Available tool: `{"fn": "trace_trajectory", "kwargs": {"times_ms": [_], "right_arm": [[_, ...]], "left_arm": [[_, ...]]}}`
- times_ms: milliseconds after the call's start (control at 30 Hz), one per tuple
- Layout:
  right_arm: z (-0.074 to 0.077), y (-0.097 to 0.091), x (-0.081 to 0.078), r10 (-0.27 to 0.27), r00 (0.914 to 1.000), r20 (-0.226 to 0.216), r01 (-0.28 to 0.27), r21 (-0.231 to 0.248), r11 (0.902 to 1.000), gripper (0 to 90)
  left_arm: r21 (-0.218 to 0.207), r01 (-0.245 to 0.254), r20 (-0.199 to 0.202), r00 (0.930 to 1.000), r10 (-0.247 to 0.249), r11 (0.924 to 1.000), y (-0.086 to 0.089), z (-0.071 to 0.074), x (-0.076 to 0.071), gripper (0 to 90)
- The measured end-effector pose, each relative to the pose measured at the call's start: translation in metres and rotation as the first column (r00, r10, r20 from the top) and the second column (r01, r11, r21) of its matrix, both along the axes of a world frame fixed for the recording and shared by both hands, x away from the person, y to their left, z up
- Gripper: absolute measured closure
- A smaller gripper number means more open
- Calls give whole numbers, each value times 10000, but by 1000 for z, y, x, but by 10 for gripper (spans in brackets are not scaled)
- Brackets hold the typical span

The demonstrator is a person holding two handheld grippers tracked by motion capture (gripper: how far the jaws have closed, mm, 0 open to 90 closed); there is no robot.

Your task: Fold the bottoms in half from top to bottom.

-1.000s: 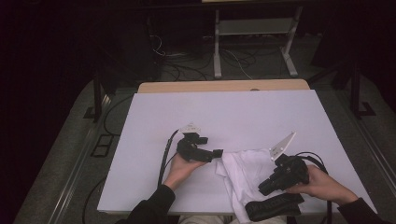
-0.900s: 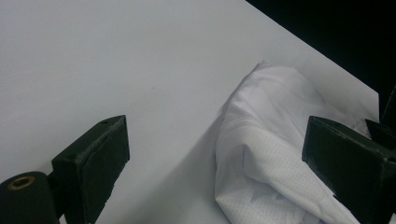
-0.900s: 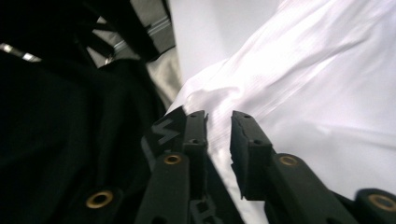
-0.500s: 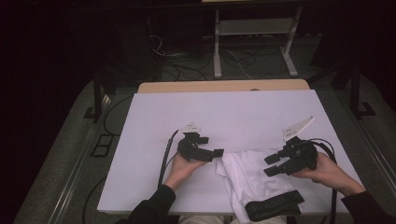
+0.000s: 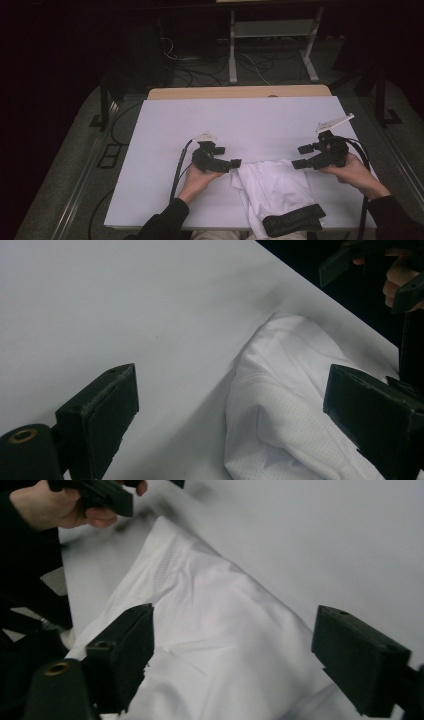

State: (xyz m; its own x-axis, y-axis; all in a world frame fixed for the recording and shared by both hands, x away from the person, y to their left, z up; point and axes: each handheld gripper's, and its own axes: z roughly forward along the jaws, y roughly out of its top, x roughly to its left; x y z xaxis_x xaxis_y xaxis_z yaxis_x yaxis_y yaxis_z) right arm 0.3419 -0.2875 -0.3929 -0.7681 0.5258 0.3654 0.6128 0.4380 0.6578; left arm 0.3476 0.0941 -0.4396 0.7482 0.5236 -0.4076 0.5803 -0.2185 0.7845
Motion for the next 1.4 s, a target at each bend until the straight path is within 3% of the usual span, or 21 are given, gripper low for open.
{"fn": "trace_trajectory", "kwargs": {"times_ms": [200,367,800,1133,1400], "right_arm": [[-7,-10,8,-321,9995,-27,321,147,9994,94],[-15,-15,15,-619,9979,-185,619,-7,9981,93],[-37,-24,28,-1238,9907,-562,1210,-512,9913,168],[-51,-25,33,-1263,9890,-770,1206,-751,9899,309],[-55,-21,31,-808,9942,-708,748,-837,9937,410]], "left_arm": [[94,36,-86,10000,-35,9999,-3,-2,1,70],[218,75,-185,9998,-71,9997,-7,-5,2,73],[599,383,-504,9981,-353,9975,-15,-13,2,144],[654,758,-872,9937,-700,9950,-16,-15,3,337],[702,1288,-1199,9855,-1199,9892,-20,-18,1,522]]}}
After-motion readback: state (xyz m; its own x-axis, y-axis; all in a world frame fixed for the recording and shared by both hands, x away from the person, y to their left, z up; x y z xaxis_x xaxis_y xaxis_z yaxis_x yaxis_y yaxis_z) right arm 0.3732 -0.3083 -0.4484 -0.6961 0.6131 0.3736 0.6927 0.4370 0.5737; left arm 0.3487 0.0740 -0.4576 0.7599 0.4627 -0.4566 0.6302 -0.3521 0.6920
